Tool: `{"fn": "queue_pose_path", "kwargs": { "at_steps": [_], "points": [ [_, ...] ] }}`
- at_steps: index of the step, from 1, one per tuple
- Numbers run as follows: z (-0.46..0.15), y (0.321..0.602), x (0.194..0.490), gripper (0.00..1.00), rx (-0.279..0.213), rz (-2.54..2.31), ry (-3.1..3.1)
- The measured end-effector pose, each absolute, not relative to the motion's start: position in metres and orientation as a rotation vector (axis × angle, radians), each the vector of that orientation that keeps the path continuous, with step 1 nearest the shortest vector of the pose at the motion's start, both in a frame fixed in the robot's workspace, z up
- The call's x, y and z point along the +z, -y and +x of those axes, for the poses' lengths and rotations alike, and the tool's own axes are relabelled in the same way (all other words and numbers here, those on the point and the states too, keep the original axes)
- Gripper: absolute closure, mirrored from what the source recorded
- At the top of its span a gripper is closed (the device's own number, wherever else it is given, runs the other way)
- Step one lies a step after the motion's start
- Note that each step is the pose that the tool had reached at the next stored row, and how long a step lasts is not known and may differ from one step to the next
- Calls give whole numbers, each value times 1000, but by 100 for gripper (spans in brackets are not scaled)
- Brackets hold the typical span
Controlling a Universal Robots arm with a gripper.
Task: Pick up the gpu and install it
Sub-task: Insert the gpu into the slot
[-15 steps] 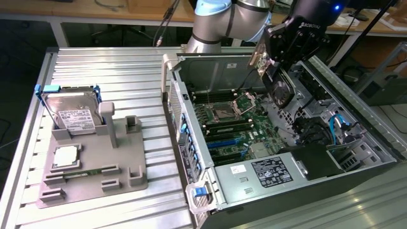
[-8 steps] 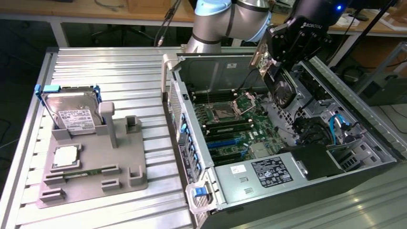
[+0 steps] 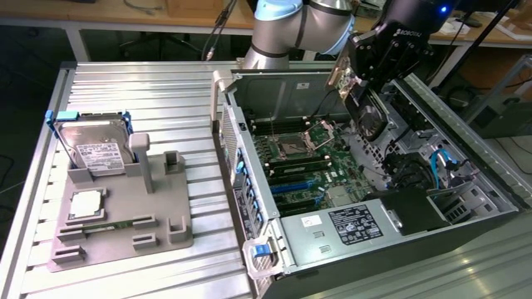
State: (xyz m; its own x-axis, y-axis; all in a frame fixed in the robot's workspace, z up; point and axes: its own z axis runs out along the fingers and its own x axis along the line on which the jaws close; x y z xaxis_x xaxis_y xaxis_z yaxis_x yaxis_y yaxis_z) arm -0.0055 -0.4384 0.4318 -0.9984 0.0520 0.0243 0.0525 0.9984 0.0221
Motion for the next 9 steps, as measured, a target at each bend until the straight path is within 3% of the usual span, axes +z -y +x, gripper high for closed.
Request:
{"fn": "queue_pose_path", "kwargs": {
  "at_steps": [9],
  "points": [
    [-6,438,434,73,-35,-47,3117]
  ]
}}
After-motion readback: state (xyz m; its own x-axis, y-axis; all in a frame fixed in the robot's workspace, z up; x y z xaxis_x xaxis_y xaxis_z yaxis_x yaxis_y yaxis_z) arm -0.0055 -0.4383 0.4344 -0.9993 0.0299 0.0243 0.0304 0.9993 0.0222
